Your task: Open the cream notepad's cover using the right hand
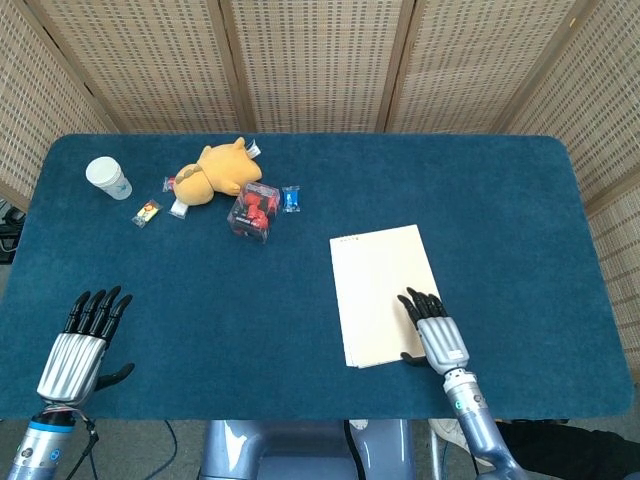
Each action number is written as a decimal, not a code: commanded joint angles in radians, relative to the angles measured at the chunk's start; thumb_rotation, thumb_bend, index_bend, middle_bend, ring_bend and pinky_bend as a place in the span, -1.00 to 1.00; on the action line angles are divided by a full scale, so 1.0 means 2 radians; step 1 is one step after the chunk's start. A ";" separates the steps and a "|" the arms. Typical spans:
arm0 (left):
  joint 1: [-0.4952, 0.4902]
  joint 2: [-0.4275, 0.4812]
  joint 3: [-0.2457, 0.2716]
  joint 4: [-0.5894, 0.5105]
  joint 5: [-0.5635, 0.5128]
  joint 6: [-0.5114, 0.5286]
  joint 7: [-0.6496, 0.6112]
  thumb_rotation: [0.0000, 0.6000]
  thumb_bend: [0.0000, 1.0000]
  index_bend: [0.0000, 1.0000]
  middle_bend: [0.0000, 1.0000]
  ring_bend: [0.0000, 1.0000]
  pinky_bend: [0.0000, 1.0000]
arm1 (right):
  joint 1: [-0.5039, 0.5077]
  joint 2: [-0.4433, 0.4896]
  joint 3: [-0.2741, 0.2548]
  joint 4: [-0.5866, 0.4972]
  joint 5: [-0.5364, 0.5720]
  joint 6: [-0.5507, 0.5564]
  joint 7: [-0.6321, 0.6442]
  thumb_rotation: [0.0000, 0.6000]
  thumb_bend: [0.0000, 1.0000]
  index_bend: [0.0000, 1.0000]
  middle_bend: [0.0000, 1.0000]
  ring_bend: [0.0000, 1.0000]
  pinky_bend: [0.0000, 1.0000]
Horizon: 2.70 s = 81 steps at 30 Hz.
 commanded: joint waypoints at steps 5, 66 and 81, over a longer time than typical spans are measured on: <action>0.000 -0.001 0.001 0.000 0.001 0.000 0.002 1.00 -1.00 -1.00 -1.00 -1.00 -1.00 | -0.005 0.005 -0.004 0.007 0.001 0.002 0.011 1.00 -0.73 -0.87 -1.00 -1.00 -1.00; -0.002 -0.004 0.003 0.003 0.000 -0.003 0.004 1.00 -1.00 -1.00 -1.00 -1.00 -1.00 | 0.025 -0.039 0.042 0.075 -0.031 0.045 0.075 1.00 -0.49 -0.72 -1.00 -1.00 -1.00; -0.002 -0.005 0.004 0.004 -0.001 -0.006 0.002 1.00 -1.00 -1.00 -1.00 -1.00 -1.00 | 0.046 -0.052 0.065 0.099 -0.006 0.024 0.076 1.00 -0.25 -0.72 -1.00 -1.00 -1.00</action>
